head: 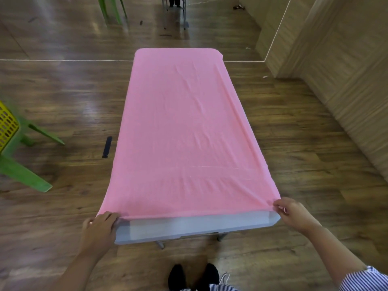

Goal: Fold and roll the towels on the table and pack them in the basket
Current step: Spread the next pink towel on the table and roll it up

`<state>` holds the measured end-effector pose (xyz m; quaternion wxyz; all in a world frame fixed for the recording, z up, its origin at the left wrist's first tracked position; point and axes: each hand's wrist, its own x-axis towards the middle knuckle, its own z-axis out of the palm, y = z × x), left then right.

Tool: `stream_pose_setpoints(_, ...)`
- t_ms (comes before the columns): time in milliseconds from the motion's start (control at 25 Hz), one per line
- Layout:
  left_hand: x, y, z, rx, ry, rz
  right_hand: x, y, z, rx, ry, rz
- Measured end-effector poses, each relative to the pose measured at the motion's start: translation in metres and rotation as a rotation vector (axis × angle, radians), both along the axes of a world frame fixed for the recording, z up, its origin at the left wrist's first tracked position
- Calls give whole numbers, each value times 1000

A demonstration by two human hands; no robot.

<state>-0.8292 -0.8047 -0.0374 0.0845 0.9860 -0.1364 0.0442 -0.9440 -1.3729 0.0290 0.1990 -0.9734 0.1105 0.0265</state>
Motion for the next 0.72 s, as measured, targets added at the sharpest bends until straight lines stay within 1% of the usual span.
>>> stream_pose_setpoints(120,-2,3,-5,36,12,-31,-1,2,9,-81,-234,47)
stream_pose_setpoints(160,-3,5,-6,31,28,-25,-3,4,8,-87,-242,71)
stream_pose_setpoints(200,-4,8,-8,20,46,-15,-6,6,5,-89,-212,87)
stream_pose_setpoints(320,-5,11,-11,8,99,1,-12,4,-18,-48,-16,81)
stream_pose_setpoints(400,-5,10,-10,8,109,11,-10,1,-26,-23,64,73)
stream_pose_setpoints(480,-5,6,-7,-5,99,15,-8,0,-25,3,89,57)
stream_pose_setpoints(600,-6,2,-2,-39,35,-19,-9,2,-25,54,111,20)
stream_pose_setpoints(720,-7,2,1,-55,3,-36,-12,1,-24,89,78,-19)
